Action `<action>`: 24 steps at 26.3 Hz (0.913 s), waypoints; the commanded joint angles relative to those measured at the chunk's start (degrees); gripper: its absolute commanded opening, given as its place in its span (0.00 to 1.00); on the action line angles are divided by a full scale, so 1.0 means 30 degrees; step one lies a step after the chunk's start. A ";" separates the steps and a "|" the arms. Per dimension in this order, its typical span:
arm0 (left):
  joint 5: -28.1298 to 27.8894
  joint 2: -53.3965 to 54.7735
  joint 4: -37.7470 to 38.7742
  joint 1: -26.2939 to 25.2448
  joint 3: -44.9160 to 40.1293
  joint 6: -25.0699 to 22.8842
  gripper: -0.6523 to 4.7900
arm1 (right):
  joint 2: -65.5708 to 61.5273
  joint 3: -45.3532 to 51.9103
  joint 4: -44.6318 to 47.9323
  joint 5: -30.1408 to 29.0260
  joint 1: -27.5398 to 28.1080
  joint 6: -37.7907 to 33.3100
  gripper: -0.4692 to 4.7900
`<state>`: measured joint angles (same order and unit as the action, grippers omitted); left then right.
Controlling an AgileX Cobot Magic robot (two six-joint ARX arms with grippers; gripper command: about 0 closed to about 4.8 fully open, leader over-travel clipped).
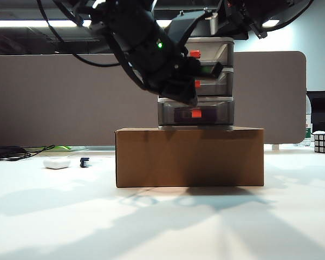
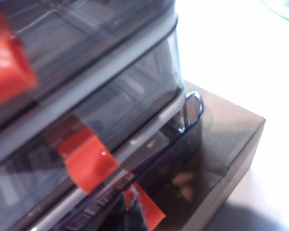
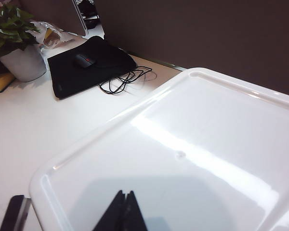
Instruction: Open the third layer of the drawer on the table, pick up a pack of napkins on the table and put it in, and finally close the drawer.
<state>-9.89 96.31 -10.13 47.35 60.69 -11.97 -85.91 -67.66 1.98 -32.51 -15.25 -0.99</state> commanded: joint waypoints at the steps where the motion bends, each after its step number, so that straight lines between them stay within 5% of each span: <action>1: -0.0204 0.0415 -0.0510 -0.0029 0.0051 -0.0015 0.11 | -0.0138 0.0131 -0.1137 0.0153 -0.0066 0.0007 0.08; 16: -0.1027 -0.0073 -0.0430 0.0233 0.0051 -0.1428 0.11 | 0.0007 0.0124 -0.0903 -0.0036 -0.0066 0.0459 0.08; 24: -0.1953 -0.7737 0.3082 0.1421 -0.2441 -0.0707 0.11 | 0.4554 0.0197 -0.2958 0.0787 -0.0051 0.2382 0.08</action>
<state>-14.90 76.31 -1.98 51.13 54.87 -14.90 -73.97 -67.00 -4.49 -30.39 -15.31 4.23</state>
